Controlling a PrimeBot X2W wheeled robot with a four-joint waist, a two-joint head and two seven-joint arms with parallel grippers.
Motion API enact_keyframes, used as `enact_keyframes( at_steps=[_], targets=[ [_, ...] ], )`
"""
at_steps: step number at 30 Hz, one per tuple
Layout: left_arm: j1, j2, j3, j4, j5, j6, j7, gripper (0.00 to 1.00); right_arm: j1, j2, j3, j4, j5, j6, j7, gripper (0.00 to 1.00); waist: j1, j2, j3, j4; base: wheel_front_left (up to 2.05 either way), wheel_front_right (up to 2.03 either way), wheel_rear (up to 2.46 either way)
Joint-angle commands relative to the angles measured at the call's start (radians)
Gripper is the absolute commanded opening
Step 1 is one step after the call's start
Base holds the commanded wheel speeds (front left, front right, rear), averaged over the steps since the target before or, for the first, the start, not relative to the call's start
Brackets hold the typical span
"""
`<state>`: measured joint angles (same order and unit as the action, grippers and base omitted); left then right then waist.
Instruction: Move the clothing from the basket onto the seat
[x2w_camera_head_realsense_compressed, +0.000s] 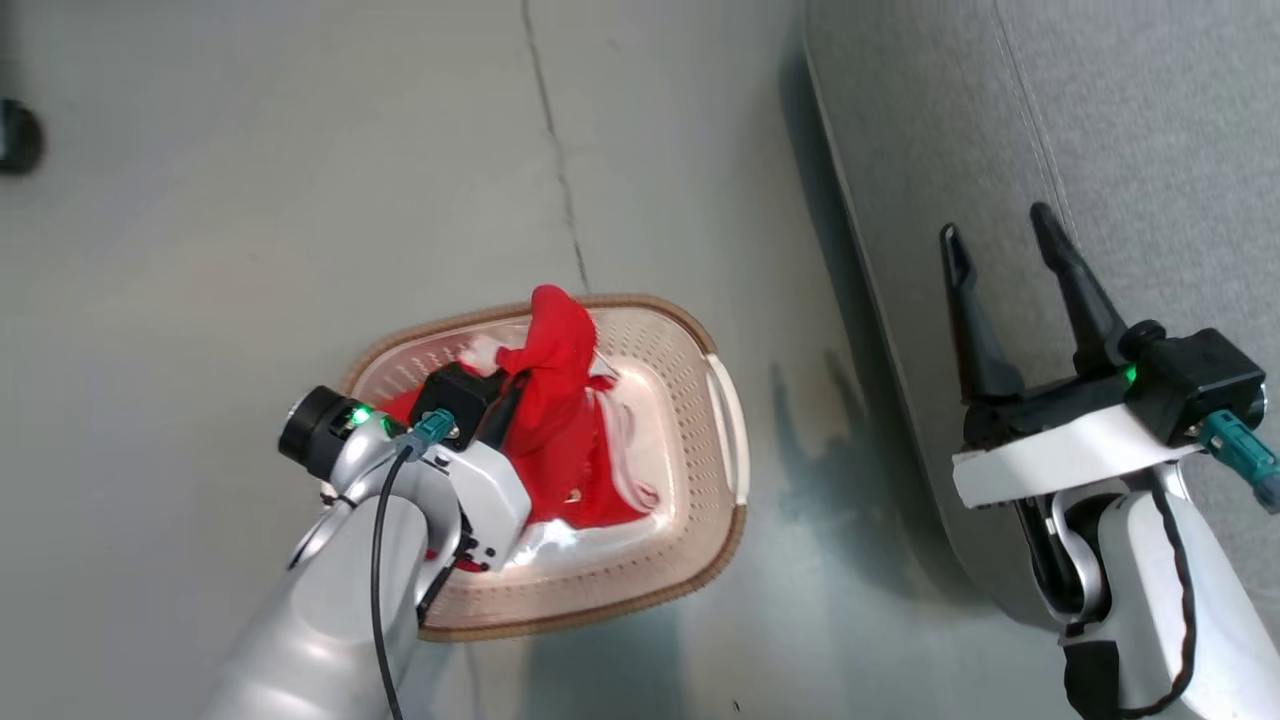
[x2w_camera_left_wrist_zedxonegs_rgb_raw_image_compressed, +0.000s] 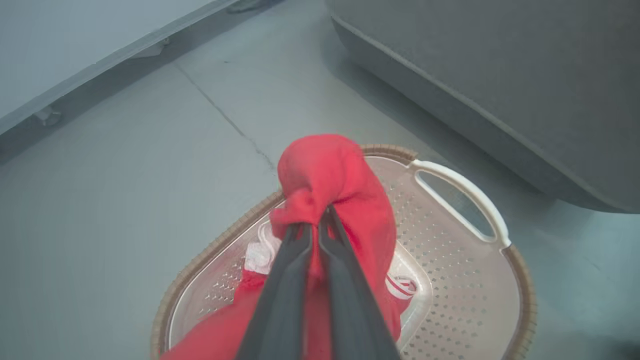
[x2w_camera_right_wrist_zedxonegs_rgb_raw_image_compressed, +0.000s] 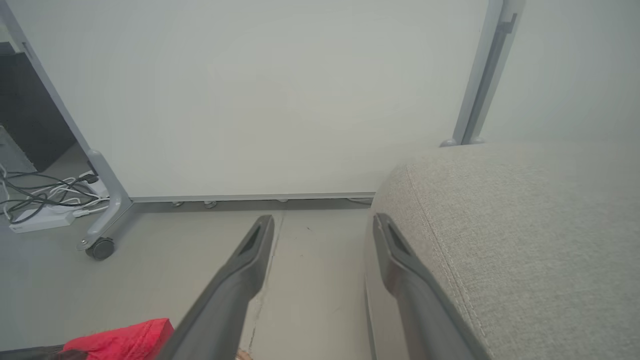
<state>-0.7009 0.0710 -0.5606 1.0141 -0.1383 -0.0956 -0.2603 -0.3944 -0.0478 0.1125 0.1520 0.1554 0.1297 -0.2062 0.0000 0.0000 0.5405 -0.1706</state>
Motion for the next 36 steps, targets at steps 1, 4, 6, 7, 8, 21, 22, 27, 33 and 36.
enact_keyframes(
  at_steps=[1,4,6,7,8,21,22,27,33,36],
  targets=[
    [0.029,-0.003,0.014,-0.044,-0.021,0.002,-0.005,0.0,0.02,-0.006,-0.003,0.001,-0.01,0.002,0.011,1.0,0.0,0.0,-0.08,0.064,0.0,0.0,0.0],
    [0.082,-0.004,0.047,-0.146,-0.06,0.006,-0.006,0.0,0.044,-0.006,-0.007,0.001,-0.011,0.002,0.03,1.0,0.0,0.0,-0.128,0.09,0.0,0.0,0.0],
    [0.122,-0.005,0.078,-0.218,-0.095,0.002,-0.006,0.0,0.057,-0.006,-0.009,-0.003,-0.015,0.002,0.042,1.0,0.0,0.0,-0.153,0.105,0.0,0.0,0.0],
    [0.139,-0.005,0.091,-0.257,-0.105,0.0,-0.006,0.0,0.066,-0.006,-0.011,-0.005,-0.015,0.002,0.047,1.0,0.0,0.0,-0.167,0.113,0.0,0.0,0.0],
    [0.158,-0.002,0.103,-0.294,-0.114,0.001,-0.006,0.0,0.073,-0.006,-0.015,-0.008,-0.018,0.002,0.052,1.0,0.0,0.0,-0.179,0.12,0.0,0.0,0.0],
    [0.34,0.022,0.237,-0.694,-0.199,0.016,-0.005,0.0,0.168,-0.006,-0.039,-0.024,-0.017,0.002,0.112,1.0,0.0,0.0,-0.332,0.177,0.0,0.0,0.0],
    [0.35,0.021,0.241,-0.715,-0.21,0.014,-0.005,0.0,0.175,-0.006,-0.039,-0.024,-0.015,0.002,0.115,1.0,0.0,0.0,-0.343,0.178,0.0,0.0,0.0],
    [0.38,0.033,0.25,-0.81,-0.225,0.015,-0.002,0.0,0.207,-0.006,-0.039,-0.026,-0.008,0.002,0.126,1.0,0.0,0.0,-0.389,0.178,0.0,0.0,0.0],
    [0.415,0.038,0.248,-0.881,-0.237,0.028,0.017,0.0,0.239,-0.006,-0.037,-0.027,-0.002,0.002,0.133,1.0,0.0,0.0,-0.434,0.176,0.0,0.0,0.0],
    [0.442,0.042,0.244,-0.912,-0.241,0.038,0.03,0.0,0.263,-0.006,-0.036,-0.026,0.003,0.002,0.137,1.0,0.0,0.0,-0.462,0.176,0.0,0.0,0.0]
  ],
)
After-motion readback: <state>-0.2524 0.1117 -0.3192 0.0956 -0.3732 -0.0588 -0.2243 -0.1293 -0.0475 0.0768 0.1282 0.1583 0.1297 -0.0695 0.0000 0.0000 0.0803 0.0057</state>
